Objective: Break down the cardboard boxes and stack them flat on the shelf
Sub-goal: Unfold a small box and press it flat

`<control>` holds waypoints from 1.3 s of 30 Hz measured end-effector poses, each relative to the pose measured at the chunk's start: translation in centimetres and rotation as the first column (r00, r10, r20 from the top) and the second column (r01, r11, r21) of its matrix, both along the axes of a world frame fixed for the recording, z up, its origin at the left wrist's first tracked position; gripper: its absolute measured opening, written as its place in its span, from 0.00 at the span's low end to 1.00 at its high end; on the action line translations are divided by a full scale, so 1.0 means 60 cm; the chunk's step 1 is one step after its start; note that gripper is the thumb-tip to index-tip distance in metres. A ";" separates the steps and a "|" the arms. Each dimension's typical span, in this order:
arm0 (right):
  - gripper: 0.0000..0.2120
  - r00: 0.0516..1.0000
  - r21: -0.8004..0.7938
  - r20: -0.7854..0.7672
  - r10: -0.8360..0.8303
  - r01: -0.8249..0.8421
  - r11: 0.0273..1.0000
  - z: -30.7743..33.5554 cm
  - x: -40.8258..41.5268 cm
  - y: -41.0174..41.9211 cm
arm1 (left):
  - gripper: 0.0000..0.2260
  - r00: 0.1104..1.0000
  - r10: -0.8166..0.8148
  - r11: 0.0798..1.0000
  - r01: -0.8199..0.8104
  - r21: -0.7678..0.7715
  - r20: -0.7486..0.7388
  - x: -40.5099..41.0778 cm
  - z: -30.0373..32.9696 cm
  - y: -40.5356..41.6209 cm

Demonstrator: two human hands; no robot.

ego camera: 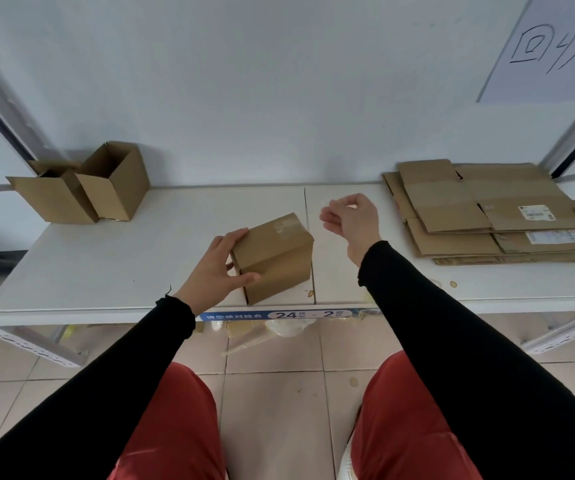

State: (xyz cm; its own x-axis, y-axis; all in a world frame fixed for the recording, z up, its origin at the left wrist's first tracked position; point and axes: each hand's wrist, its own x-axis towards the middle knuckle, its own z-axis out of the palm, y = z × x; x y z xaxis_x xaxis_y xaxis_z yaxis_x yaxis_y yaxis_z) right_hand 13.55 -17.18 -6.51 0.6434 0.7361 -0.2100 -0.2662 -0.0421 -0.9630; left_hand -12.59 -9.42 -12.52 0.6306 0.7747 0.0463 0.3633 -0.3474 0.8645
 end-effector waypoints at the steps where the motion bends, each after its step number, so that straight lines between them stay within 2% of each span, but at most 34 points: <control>1: 0.06 0.992 0.013 0.114 0.047 -0.049 0.999 -0.004 -0.010 0.001 | 0.35 1.000 -0.002 1.000 0.002 -0.002 0.002 0.000 -0.002 -0.001; 3: 0.06 0.892 -0.039 0.422 0.163 -0.162 0.986 -0.014 -0.035 0.006 | 0.35 1.000 -0.004 1.000 0.004 0.009 0.010 0.003 -0.005 -0.003; 4: 0.06 0.804 -0.089 0.549 0.228 -0.215 0.972 -0.018 -0.048 0.009 | 0.35 1.000 -0.001 1.000 0.000 0.017 0.013 0.005 -0.006 -0.003; 6: 0.08 0.611 -0.198 0.707 0.356 -0.313 0.929 -0.029 -0.068 0.013 | 0.35 1.000 0.012 1.000 -0.012 0.027 0.013 0.006 -0.005 -0.001; 9: 0.14 0.337 -0.344 0.835 0.436 -0.298 0.890 -0.037 -0.084 0.013 | 0.35 1.000 0.006 0.999 -0.005 0.047 -0.021 0.005 -0.005 0.003; 12: 0.13 0.062 -0.347 0.932 0.358 -0.137 0.928 -0.037 -0.088 0.014 | 0.36 0.996 0.017 0.993 -0.006 0.119 -0.091 0.008 -0.007 0.009; 13: 0.11 -0.003 -0.325 0.945 0.326 -0.079 0.942 -0.035 -0.090 0.014 | 0.36 0.993 0.029 0.987 -0.010 0.158 -0.118 0.012 -0.006 0.010; 16: 0.09 -0.046 -0.289 0.956 0.289 -0.010 0.957 -0.037 -0.092 0.019 | 0.35 0.977 0.090 0.947 -0.023 0.320 -0.196 0.031 0.004 0.011; 19: 0.09 -0.011 -0.306 0.952 0.306 -0.056 0.950 -0.048 -0.096 0.033 | 0.35 0.958 0.100 0.921 0.013 0.388 -0.269 0.054 0.012 0.005; 21: 0.09 0.091 -0.314 0.943 0.320 -0.073 0.947 -0.055 -0.096 0.038 | 0.34 0.955 0.094 0.905 0.037 0.423 -0.283 0.061 0.008 0.001; 22: 0.08 0.187 -0.302 0.932 0.311 -0.078 0.950 -0.055 -0.094 0.039 | 0.34 0.955 0.094 0.899 0.039 0.435 -0.280 0.060 0.006 0.000; 24: 0.08 0.486 -0.228 0.840 0.241 -0.086 0.970 -0.052 -0.083 0.041 | 0.33 0.956 0.090 0.888 0.049 0.457 -0.278 0.056 0.004 -0.002; 25: 0.08 0.668 -0.178 0.721 0.184 -0.078 0.981 -0.048 -0.073 0.042 | 0.32 0.956 0.090 0.884 0.052 0.465 -0.278 0.055 0.003 -0.002; 26: 0.07 0.834 -0.128 0.539 0.118 -0.057 0.990 -0.045 -0.064 0.044 | 0.32 0.956 0.089 0.884 0.054 0.464 -0.280 0.054 0.003 -0.001; 27: 0.07 0.952 -0.085 0.301 0.051 -0.027 0.996 -0.045 -0.054 0.044 | 0.32 0.955 0.084 0.887 0.058 0.458 -0.283 0.055 0.005 -0.001; 28: 0.07 0.999 -0.052 0.044 0.000 0.003 0.999 -0.047 -0.044 0.043 | 0.32 0.956 0.074 0.891 0.065 0.448 -0.286 0.056 0.006 -0.001; 29: 0.08 0.983 -0.023 -0.179 -0.029 0.025 0.999 -0.051 -0.037 0.039 | 0.32 0.956 0.064 0.895 0.072 0.439 -0.287 0.057 0.008 -0.001; 30: 0.08 0.943 -0.003 -0.331 -0.043 0.045 0.999 -0.057 -0.032 0.034 | 0.32 0.956 0.054 0.898 0.079 0.432 -0.287 0.058 0.008 -0.001; 31: 0.07 0.909 0.010 -0.414 -0.052 0.061 0.998 -0.063 -0.029 0.030 | 0.32 0.957 0.048 0.900 0.082 0.428 -0.286 0.059 0.009 -0.002; 33: 0.06 0.906 0.004 -0.418 -0.064 0.073 0.997 -0.071 -0.033 0.023 | 0.32 0.958 0.048 0.903 0.080 0.423 -0.282 0.059 0.008 -0.002; 34: 0.08 0.931 -0.015 -0.359 -0.069 0.068 0.998 -0.072 -0.036 0.021 | 0.32 0.957 0.047 0.905 0.080 0.419 -0.285 0.058 0.009 -0.002; 37: 0.09 0.999 -0.130 0.045 -0.004 0.010 0.991 -0.077 -0.045 0.022 | 0.32 0.954 0.045 0.913 0.081 0.401 -0.297 0.058 0.010 -0.001; 39: 0.11 0.978 -0.179 0.190 0.082 -0.047 0.983 -0.075 -0.049 0.020 | 0.32 0.952 0.049 0.912 0.080 0.403 -0.302 0.059 0.010 -0.001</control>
State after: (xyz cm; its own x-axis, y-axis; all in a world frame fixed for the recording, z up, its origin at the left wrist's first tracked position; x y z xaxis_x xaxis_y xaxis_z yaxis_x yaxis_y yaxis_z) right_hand 10.58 -15.99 -11.01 0.6371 0.7410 -0.2122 -0.0641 -0.2233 -0.9726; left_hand -9.03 -9.47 -11.91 0.6764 0.7186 0.1617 0.5731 -0.6513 0.4973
